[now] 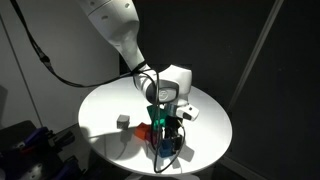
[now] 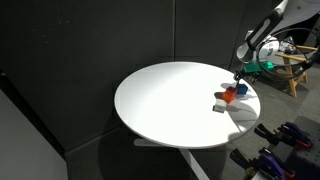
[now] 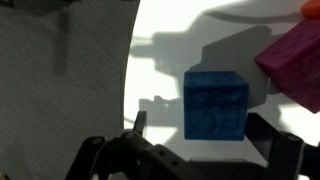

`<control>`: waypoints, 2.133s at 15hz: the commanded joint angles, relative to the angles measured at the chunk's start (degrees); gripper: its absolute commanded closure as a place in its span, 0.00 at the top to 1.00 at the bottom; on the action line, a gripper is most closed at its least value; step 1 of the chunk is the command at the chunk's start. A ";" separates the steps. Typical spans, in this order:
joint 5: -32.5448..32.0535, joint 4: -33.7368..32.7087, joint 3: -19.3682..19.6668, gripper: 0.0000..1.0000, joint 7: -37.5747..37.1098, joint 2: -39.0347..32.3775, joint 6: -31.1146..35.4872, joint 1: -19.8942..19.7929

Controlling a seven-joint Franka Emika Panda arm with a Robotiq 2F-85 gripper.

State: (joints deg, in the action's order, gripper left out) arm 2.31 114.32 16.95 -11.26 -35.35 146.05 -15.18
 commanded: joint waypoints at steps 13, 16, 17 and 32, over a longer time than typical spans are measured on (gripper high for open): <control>-0.55 1.94 0.15 1.00 -0.85 4.08 -1.20 1.89; -0.60 1.95 0.25 1.00 -0.79 3.66 -0.99 1.85; -0.60 1.93 0.25 1.00 -0.74 3.50 -0.98 1.81; -0.37 1.07 0.12 1.00 0.02 0.91 -0.58 1.07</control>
State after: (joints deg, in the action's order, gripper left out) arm 2.30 115.94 17.04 -11.27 -34.07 145.92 -13.63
